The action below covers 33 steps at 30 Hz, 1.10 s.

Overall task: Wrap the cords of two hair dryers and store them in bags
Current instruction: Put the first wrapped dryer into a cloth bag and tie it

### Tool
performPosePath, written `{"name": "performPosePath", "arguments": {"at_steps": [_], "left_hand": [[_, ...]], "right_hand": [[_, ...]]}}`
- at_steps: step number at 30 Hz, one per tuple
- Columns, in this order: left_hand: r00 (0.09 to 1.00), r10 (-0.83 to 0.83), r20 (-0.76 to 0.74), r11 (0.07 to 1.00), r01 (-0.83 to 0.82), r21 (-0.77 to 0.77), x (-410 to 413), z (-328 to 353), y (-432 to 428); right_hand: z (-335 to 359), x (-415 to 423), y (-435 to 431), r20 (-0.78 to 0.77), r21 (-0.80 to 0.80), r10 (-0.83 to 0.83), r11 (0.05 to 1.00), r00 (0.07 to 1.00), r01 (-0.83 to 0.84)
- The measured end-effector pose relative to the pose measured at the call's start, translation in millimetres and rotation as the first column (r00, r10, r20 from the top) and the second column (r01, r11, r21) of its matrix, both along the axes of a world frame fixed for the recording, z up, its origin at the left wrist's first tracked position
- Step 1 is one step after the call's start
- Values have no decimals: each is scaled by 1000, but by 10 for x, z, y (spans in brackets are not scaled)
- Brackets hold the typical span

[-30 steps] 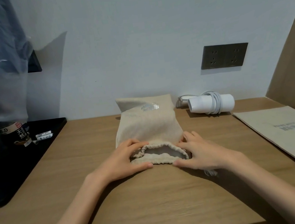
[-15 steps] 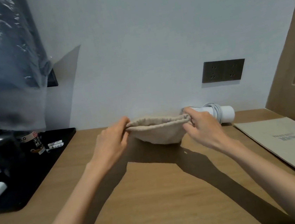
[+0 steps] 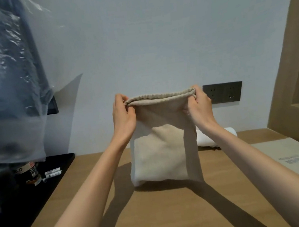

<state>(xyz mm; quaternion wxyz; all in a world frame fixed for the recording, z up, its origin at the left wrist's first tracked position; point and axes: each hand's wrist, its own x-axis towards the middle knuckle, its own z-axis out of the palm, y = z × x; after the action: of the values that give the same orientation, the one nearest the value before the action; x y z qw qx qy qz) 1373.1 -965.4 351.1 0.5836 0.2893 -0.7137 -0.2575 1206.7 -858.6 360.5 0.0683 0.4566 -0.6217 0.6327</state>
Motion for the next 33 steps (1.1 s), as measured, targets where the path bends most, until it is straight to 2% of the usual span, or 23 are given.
{"name": "performPosePath", "arguments": {"at_steps": [4, 8, 12, 16, 18, 20, 22, 25, 29, 33], "left_hand": [[1000, -8, 30, 1000, 8, 13, -83, -113, -129], [999, -10, 35, 1000, 11, -15, -133, -179, -175], [999, -28, 33, 1000, 28, -9, -83, -308, -193], [979, 43, 199, 975, 3, -223, 73, -480, -48], [978, -51, 202, 984, 84, -158, 125, -588, 75], [968, -208, 140, 978, 210, -1, 160, -679, 207], [946, -303, 119, 951, 293, 94, 182, -772, 288], [887, -399, 232, 913, 360, 191, 235, -953, 350], [753, -535, 384, 843, 444, 304, 324, -1205, 432], [550, -596, 586, 802, 448, 395, 368, -1256, 536]], "right_hand": [[-104, -154, -179, 60, 66, 21, 998, 998, -25], [-210, -262, -311, 186, 60, 80, 994, 979, -92], [-329, -257, -286, 131, 80, 100, 991, 986, -111], [-446, -256, -107, 132, -11, 118, 993, 984, -117], [-521, -235, 22, 71, -16, 88, 996, 994, -87], [-639, -187, 144, -11, 27, 56, 998, 998, -56], [-755, -118, 255, -27, 86, 94, 992, 995, -91], [-888, -82, 374, 23, 164, 237, 957, 971, -237], [-1149, -135, 528, 18, 336, 401, 860, 916, -383], [-1384, -141, 644, -71, 572, 426, 758, 902, -313]]}}
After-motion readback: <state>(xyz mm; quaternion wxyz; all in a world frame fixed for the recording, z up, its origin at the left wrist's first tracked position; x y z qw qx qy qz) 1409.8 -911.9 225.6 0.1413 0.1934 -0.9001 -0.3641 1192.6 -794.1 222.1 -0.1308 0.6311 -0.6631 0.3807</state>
